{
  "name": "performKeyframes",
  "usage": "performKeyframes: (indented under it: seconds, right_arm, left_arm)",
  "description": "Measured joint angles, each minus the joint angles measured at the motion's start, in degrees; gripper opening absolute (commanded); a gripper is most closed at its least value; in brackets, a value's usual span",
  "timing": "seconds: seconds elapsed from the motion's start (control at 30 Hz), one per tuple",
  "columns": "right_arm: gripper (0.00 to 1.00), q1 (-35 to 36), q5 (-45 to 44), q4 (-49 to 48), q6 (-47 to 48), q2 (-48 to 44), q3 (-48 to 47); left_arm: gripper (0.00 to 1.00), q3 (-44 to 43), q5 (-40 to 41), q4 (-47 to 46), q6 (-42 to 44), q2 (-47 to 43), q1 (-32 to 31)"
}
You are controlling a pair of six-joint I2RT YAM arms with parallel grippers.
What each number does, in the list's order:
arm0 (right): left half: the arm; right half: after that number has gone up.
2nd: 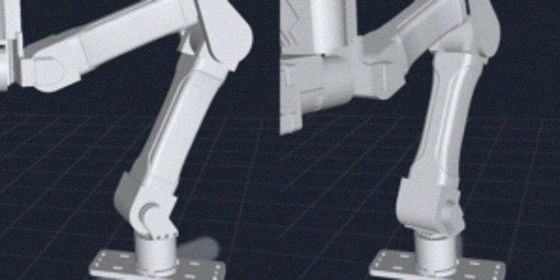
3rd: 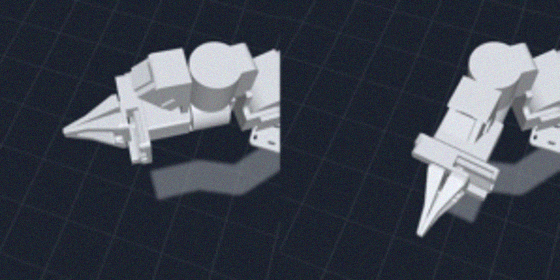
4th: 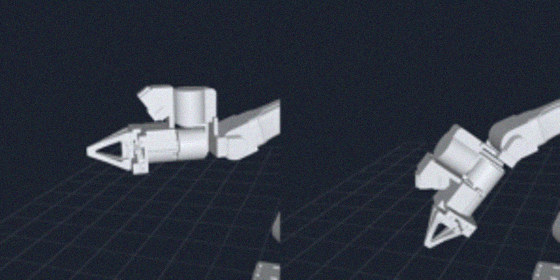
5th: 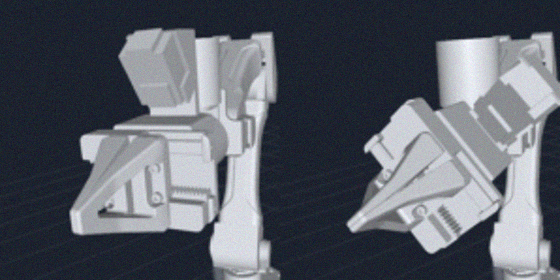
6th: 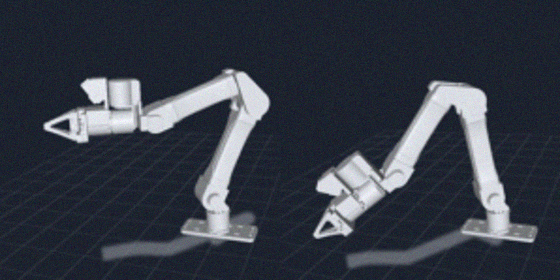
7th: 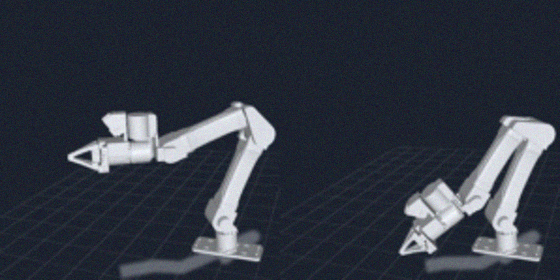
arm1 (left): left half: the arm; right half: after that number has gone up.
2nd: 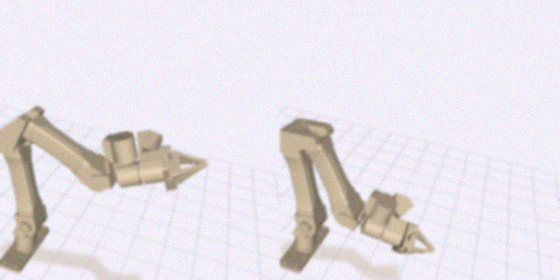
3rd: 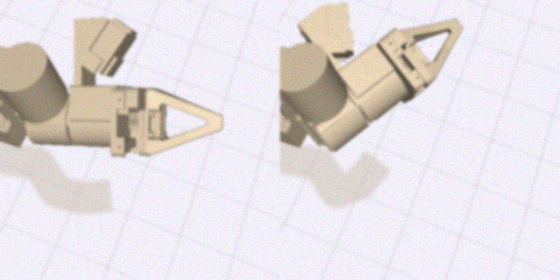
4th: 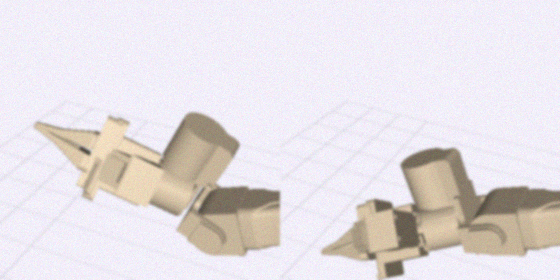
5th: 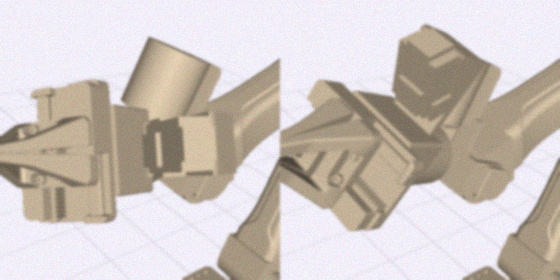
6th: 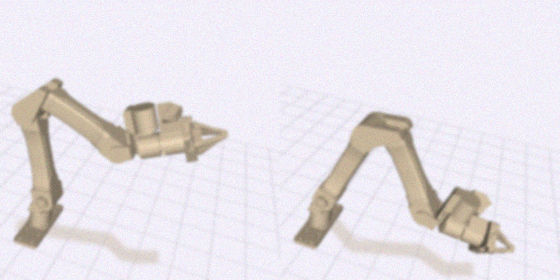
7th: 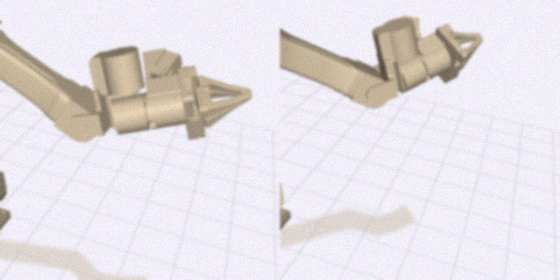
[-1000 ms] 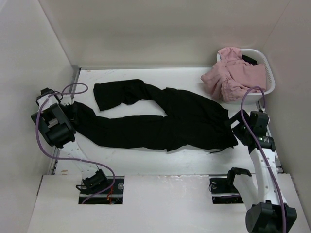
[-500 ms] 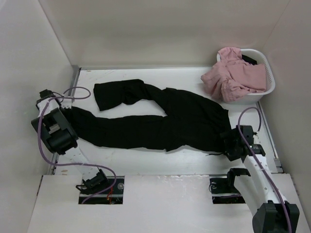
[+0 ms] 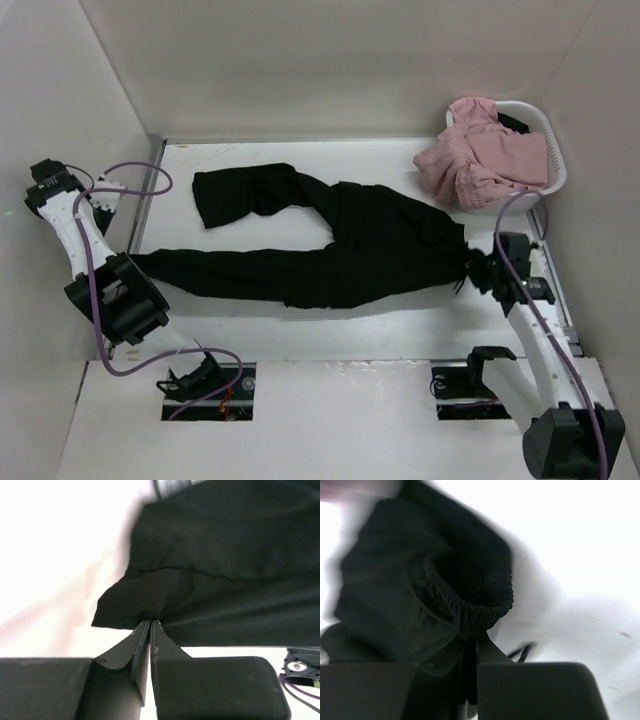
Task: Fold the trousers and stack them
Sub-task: Flatten the trousers out
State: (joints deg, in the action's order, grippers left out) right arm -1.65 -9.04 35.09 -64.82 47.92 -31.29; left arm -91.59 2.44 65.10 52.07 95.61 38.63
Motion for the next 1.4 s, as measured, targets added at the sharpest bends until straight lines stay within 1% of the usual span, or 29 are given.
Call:
performKeyframes:
  seconds: [0.1, 0.2, 0.33, 0.4, 0.5, 0.73, 0.8, 0.83, 0.87, 0.9, 0.93, 1.0, 1.07, 1.1, 1.13, 1.17, 1.23, 1.3, 1.4]
  right_arm:
    - [0.00, -1.95, 0.22, 0.61, 5.73, -3.15, -8.92]
    - [0.00, -3.39, 1.66, 0.59, 9.88, -4.07, -13.73]
    - [0.00, -5.18, 5.27, 2.43, 14.16, -0.72, -18.69]
    - [0.00, -5.20, 6.40, 2.71, 15.87, 1.79, -21.16]
    - [0.00, -5.09, 6.60, 2.75, 17.49, 2.36, -22.38]
    - [0.01, -4.72, 7.34, 5.92, 18.64, -1.55, -22.05]
    - [0.03, -4.72, 7.41, 5.95, 19.08, -1.57, -21.51]
    - [0.04, -4.72, 7.39, 5.92, 19.39, -1.14, -21.05]
    - [0.07, -4.74, 7.34, 5.57, 19.69, -0.28, -20.50]
    - [0.11, -4.74, 7.32, 4.83, 20.04, 1.01, -19.82]
    - [0.13, -4.83, 7.34, 4.09, 20.31, 2.54, -19.21]
    - [0.21, -5.35, 7.48, 2.64, 20.76, 6.56, -18.29]
    - [0.27, -5.99, 7.58, 1.49, 21.09, 9.62, -17.46]
    - [0.32, -6.21, 7.63, 1.29, 21.14, 10.32, -17.16]
    - [0.34, -6.23, 7.67, 0.98, 21.14, 10.38, -16.83]
    - [0.36, -6.23, 7.72, 0.66, 21.27, 10.05, -16.57]
    - [0.40, -6.27, 7.98, -0.13, 21.35, 8.83, -15.85]
    - [0.42, -6.58, 8.26, -1.22, 21.29, 6.82, -13.94]
    - [0.50, -8.24, 8.66, -1.68, 20.41, 3.58, -9.84]
  left_arm:
    - [0.04, -4.90, -0.33, 2.27, 0.00, 1.01, -0.59]
    - [0.04, -10.56, -0.13, 4.76, -0.02, 3.19, -2.05]
    - [0.04, -23.52, -0.07, 6.78, -0.37, 9.75, -4.57]
    - [0.05, -27.04, 0.26, 6.75, -0.33, 11.65, -5.84]
    - [0.06, -26.80, 1.16, 7.17, 0.15, 11.85, -7.02]
    - [0.07, -24.24, 2.34, 7.82, 0.81, 11.69, -8.72]
    - [0.13, -24.48, 3.06, 7.72, 0.87, 12.20, -9.92]
    - [0.19, -25.20, 3.52, 7.76, 0.85, 13.22, -10.73]
    - [0.26, -26.40, 3.96, 7.67, 0.81, 14.86, -11.65]
    - [0.36, -28.59, 4.46, 7.52, 0.44, 17.55, -12.83]
    - [0.43, -31.45, 4.85, 7.13, -0.13, 21.07, -14.12]
    - [0.47, -37.83, 5.01, 5.75, -2.38, 29.49, -16.50]
    - [0.48, -40.41, 4.55, 4.02, -4.66, 36.00, -18.14]
    - [0.49, -40.17, 3.78, 3.98, -5.75, 38.14, -18.86]
    - [0.49, -38.58, 2.67, 4.09, -6.69, 38.93, -19.28]
    - [0.49, -36.17, 1.38, 4.39, -7.58, 38.97, -19.37]
    - [0.50, -31.15, -0.66, 4.63, -8.72, 36.37, -18.67]
    - [0.50, -23.17, -2.29, 3.58, -9.31, 30.25, -16.61]
    - [0.49, -10.99, -3.30, 2.58, -9.33, 18.08, -11.96]
